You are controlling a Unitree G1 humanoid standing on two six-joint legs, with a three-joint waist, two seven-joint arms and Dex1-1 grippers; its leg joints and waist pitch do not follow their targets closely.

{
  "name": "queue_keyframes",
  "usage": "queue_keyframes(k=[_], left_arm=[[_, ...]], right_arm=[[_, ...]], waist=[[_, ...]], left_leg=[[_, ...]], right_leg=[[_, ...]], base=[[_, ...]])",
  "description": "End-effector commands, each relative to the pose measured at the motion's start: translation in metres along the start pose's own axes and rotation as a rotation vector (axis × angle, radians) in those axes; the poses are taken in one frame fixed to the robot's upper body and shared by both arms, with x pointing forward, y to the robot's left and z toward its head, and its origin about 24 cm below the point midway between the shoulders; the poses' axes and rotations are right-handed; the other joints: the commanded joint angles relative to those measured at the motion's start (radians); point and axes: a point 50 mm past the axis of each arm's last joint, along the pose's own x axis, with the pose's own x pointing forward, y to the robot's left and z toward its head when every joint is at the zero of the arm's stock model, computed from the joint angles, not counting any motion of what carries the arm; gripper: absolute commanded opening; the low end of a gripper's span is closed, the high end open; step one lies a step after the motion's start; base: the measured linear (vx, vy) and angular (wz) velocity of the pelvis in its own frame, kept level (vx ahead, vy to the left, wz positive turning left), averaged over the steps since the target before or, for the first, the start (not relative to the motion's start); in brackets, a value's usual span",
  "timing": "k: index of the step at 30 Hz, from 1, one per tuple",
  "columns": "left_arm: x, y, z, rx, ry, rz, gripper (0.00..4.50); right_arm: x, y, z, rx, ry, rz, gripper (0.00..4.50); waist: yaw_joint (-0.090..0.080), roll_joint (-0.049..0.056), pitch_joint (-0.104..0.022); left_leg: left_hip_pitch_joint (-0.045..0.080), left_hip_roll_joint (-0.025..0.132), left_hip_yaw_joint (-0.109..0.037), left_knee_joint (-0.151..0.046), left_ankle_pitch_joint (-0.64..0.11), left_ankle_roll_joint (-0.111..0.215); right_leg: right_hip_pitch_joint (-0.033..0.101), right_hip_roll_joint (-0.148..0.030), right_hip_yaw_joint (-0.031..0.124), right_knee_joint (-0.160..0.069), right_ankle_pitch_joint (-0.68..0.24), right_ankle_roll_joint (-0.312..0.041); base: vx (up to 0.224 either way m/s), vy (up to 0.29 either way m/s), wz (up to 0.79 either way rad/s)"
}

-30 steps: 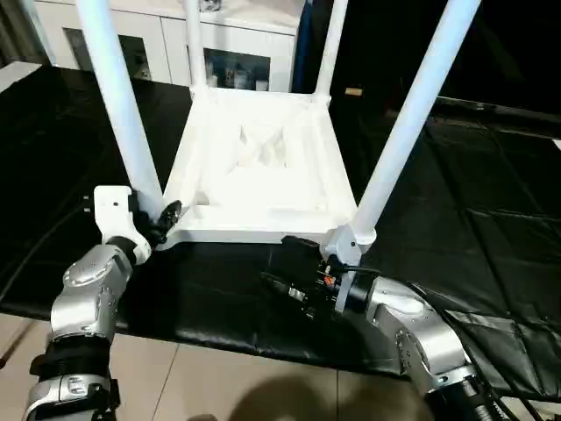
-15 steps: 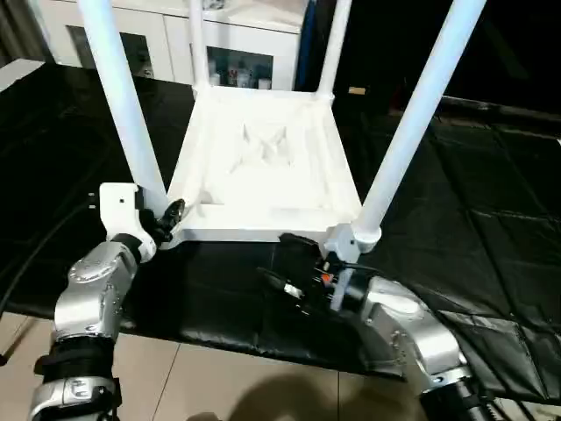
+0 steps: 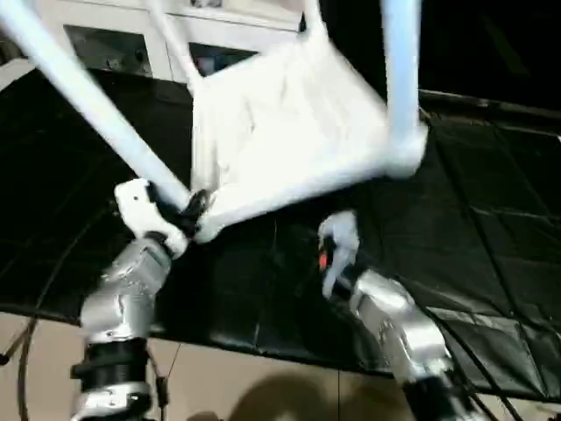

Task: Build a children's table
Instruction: Flip table

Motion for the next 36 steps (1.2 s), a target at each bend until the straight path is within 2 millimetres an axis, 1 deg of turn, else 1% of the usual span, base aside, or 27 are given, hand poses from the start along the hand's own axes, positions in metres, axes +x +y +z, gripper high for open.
queue_keyframes(k=[1, 3, 4, 5, 6, 7, 8, 9, 10, 11, 12, 13, 14, 16, 17, 18, 19, 20, 21, 24, 25, 26, 29, 31, 33, 34, 36], left_arm=[[0.003, -0.018, -0.005, -0.051, 0.011, -0.078, 2.25], [0.003, -0.021, -0.007, -0.049, 0.012, -0.081, 2.24], [0.003, -0.023, -0.008, -0.051, 0.017, -0.084, 2.24], [0.003, -0.023, -0.008, -0.051, 0.017, -0.084, 2.24], [0.002, -0.027, -0.009, -0.054, 0.026, -0.087, 2.24], [0.002, -0.027, -0.009, -0.054, 0.026, -0.087, 2.24], [0.002, -0.027, -0.009, -0.054, 0.027, -0.087, 2.24], [0.002, -0.028, -0.009, -0.056, 0.03, -0.086, 2.24], [0.001, -0.029, -0.01, -0.055, 0.036, -0.085, 2.24], [0.0, -0.031, -0.012, -0.046, 0.047, -0.091, 2.24], [-0.001, -0.032, -0.012, -0.043, 0.05, -0.093, 2.24], [-0.001, -0.033, -0.012, -0.044, 0.05, -0.094, 2.24], [-0.002, -0.034, -0.013, -0.043, 0.05, -0.095, 2.24], [-0.002, -0.037, -0.013, -0.033, 0.052, -0.102, 2.24], [-0.002, -0.037, -0.014, -0.031, 0.052, -0.105, 2.24], [-0.002, -0.038, -0.014, -0.031, 0.053, -0.107, 2.24], [-0.003, -0.04, -0.014, -0.028, 0.054, -0.112, 2.24], [-0.003, -0.042, -0.015, -0.026, 0.055, -0.115, 2.24], [-0.003, -0.046, -0.016, -0.014, 0.06, -0.126, 2.24], [-0.002, -0.049, -0.017, -0.008, 0.063, -0.133, 2.24], [-0.002, -0.049, -0.017, -0.008, 0.063, -0.133, 2.24], [-0.002, -0.051, -0.018, -0.007, 0.064, -0.132, 2.24], [-0.003, -0.052, -0.018, 0.0, 0.068, -0.13, 2.24], [-0.003, -0.052, -0.019, 0.01, 0.071, -0.128, 2.24], [-0.003, -0.051, -0.019, 0.027, 0.076, -0.126, 2.24], [-0.003, -0.051, -0.019, 0.034, 0.078, -0.124, 2.24], [-0.003, -0.051, -0.019, 0.038, 0.079, -0.123, 2.24]], right_arm=[[0.002, -0.005, 0.011, 0.072, -0.075, -0.038, 4.5], [0.006, -0.008, 0.014, 0.101, -0.106, -0.075, 4.5], [0.008, -0.011, 0.014, 0.11, -0.108, -0.1, 4.5], [0.008, -0.011, 0.014, 0.11, -0.108, -0.1, 4.5], [0.013, -0.012, 0.016, 0.138, -0.121, -0.128, 4.5], [0.013, -0.012, 0.016, 0.138, -0.121, -0.128, 4.5], [0.014, -0.013, 0.016, 0.148, -0.127, -0.134, 4.5], [0.017, -0.014, 0.018, 0.181, -0.145, -0.154, 4.5], [0.021, -0.016, 0.02, 0.224, -0.164, -0.188, 4.5], [0.027, -0.02, 0.021, 0.295, -0.186, -0.237, 4.5], [0.028, -0.02, 0.022, 0.307, -0.188, -0.246, 4.5], [0.031, -0.021, 0.022, 0.337, -0.19, -0.25, 4.5], [0.033, -0.021, 0.023, 0.37, -0.195, -0.253, 4.5], [0.038, -0.022, 0.026, 0.439, -0.217, -0.257, 4.5], [0.039, -0.022, 0.027, 0.461, -0.224, -0.254, 4.5], [0.041, -0.022, 0.029, 0.485, -0.232, -0.25, 4.5], [0.043, -0.022, 0.03, 0.52, -0.246, -0.242, 4.5], [0.045, -0.022, 0.031, 0.544, -0.256, -0.237, 4.32], [0.048, -0.023, 0.033, 0.599, -0.275, -0.238, 4.21], [0.05, -0.022, 0.034, 0.637, -0.282, -0.238, 4.11], [0.05, -0.022, 0.034, 0.637, -0.282, -0.238, 4.02], [0.051, -0.022, 0.034, 0.667, -0.289, -0.242, 3.77], [0.052, -0.023, 0.034, 0.68, -0.292, -0.247, 3.59], [0.052, -0.024, 0.034, 0.681, -0.292, -0.244, 3.33], [0.052, -0.026, 0.033, 0.697, -0.299, -0.251, 3.28], [0.052, -0.028, 0.033, 0.704, -0.302, -0.254, 3.01], [0.052, -0.028, 0.034, 0.709, -0.305, -0.254, 3.01]], waist=[[0.002, 0.016, -0.068], [0.004, 0.018, -0.07], [0.004, 0.012, -0.069], [0.006, 0.014, -0.071], [0.007, 0.013, -0.07], [0.007, 0.013, -0.07], [0.008, 0.013, -0.068], [0.007, 0.013, -0.067], [0.008, 0.012, -0.067], [0.005, 0.004, -0.067], [0.007, 0.011, -0.063], [0.007, 0.009, -0.063], [0.009, 0.009, -0.062], [0.009, 0.007, -0.064], [0.01, 0.007, -0.064], [0.01, 0.007, -0.065], [0.011, 0.007, -0.064], [0.01, 0.006, -0.066], [0.01, 0.005, -0.066], [0.007, 0.004, -0.066], [0.007, 0.005, -0.067], [0.007, 0.003, -0.069], [0.008, 0.005, -0.069], [0.008, 0.005, -0.068], [0.008, 0.009, -0.068], [0.007, 0.009, -0.068], [0.006, 0.008, -0.068]], left_leg=[[0.017, 0.062, -0.02, -0.066, -0.071, 0.035], [0.016, 0.061, -0.02, -0.065, -0.049, 0.037], [0.016, 0.062, -0.018, -0.066, -0.049, 0.034], [0.016, 0.062, -0.018, -0.065, -0.046, 0.031], [0.016, 0.061, -0.017, -0.065, -0.041, 0.028], [0.016, 0.061, -0.017, -0.065, -0.041, 0.028], [0.016, 0.06, -0.015, -0.065, -0.065, 0.024], [0.015, 0.061, -0.016, -0.067, -0.077, 0.02], [0.017, 0.06, -0.015, -0.068, -0.094, 0.014], [0.017, 0.061, -0.015, -0.069, -0.1, 0.012], [0.019, 0.059, -0.013, -0.069, -0.121, 0.003], [0.02, 0.06, -0.012, -0.069, -0.128, 0.001], [0.016, 0.058, -0.012, -0.07, -0.126, -0.001], [0.016, 0.058, -0.013, -0.07, -0.127, -0.001], [0.017, 0.058, -0.013, -0.069, -0.131, -0.001], [0.013, 0.057, -0.013, -0.068, -0.118, 0.002], [0.012, 0.056, -0.012, -0.068, -0.117, 0.004], [0.011, 0.056, -0.013, -0.068, -0.115, 0.005], [0.011, 0.056, -0.012, -0.067, -0.112, 0.008], [0.009, 0.055, -0.013, -0.066, -0.101, 0.014], [0.009, 0.055, -0.013, -0.065, -0.099, 0.016], [0.009, 0.055, -0.012, -0.064, -0.082, 0.023], [0.008, 0.055, -0.012, -0.062, -0.071, 0.032], [0.008, 0.055, -0.011, -0.063, -0.076, 0.032], [0.009, 0.056, -0.012, -0.064, -0.091, 0.026], [0.009, 0.056, -0.012, -0.064, -0.093, 0.023], [0.009, 0.056, -0.012, -0.064, -0.097, 0.02]], right_leg=[[0.047, -0.105, 0.072, -0.055, 0.076, -0.219], [0.048, -0.102, 0.07, -0.051, 0.101, -0.21], [0.048, -0.103, 0.071, -0.051, 0.106, -0.207], [0.049, -0.104, 0.07, -0.049, 0.11, -0.207], [0.049, -0.102, 0.07, -0.048, 0.117, -0.203], [0.049, -0.102, 0.07, -0.048, 0.117, -0.203], [0.047, -0.104, 0.071, -0.052, 0.09, -0.199], [0.047, -0.105, 0.072, -0.052, 0.074, -0.197], [0.046, -0.105, 0.072, -0.056, 0.044, -0.189], [0.046, -0.107, 0.073, -0.053, 0.033, -0.188], [0.041, -0.104, 0.071, -0.059, -0.011, -0.181], [0.04, -0.104, 0.073, -0.061, -0.024, -0.176], [0.041, -0.102, 0.073, -0.061, -0.033, -0.162], [0.042, -0.101, 0.072, -0.06, -0.035, -0.152], [0.04, -0.102, 0.072, -0.06, -0.038, -0.152], [0.042, -0.101, 0.072, -0.058, -0.03, -0.149], [0.042, -0.101, 0.071, -0.06, -0.03, -0.147], [0.044, -0.102, 0.07, -0.059, -0.027, -0.147], [0.043, -0.101, 0.07, -0.059, -0.023, -0.147], [0.044, -0.1, 0.069, -0.057, -0.016, -0.152], [0.044, -0.101, 0.069, -0.057, -0.013, -0.152], [0.044, -0.1, 0.069, -0.054, 0.006, -0.157], [0.044, -0.099, 0.067, -0.053, 0.024, -0.164], [0.043, -0.099, 0.067, -0.054, 0.012, -0.165], [0.043, -0.1, 0.067, -0.057, -0.015, -0.163], [0.042, -0.1, 0.067, -0.058, -0.017, -0.162], [0.043, -0.099, 0.066, -0.058, -0.022, -0.164]], base=[[0.0, 0.0, 0.0], [0.0, 0.0, 0.0], [0.0, 0.0, 0.0], [0.0, 0.0, 0.0], [0.0, 0.0, 0.0], [0.0, 0.0, 0.0], [0.0, 0.0, 0.0], [0.0, 0.0, 0.0], [0.0, 0.0, 0.0], [0.0, 0.0, 0.0], [0.0, 0.0, 0.0], [0.0, 0.0, 0.0], [0.0, 0.0, 0.0], [0.0, 0.0, 0.0], [0.0, 0.0, 0.0], [0.0, 0.0, 0.0], [0.0, 0.0, 0.0], [0.0, 0.0, 0.0], [0.0, 0.0, 0.0], [0.0, 0.0, 0.0], [0.0, 0.0, 0.0], [0.0, 0.0, 0.0], [0.0, 0.0, 0.0], [0.0, 0.0, 0.0], [0.0, 0.0, 0.0], [0.0, 0.0, 0.0], [0.0, 0.0, 0.0]])
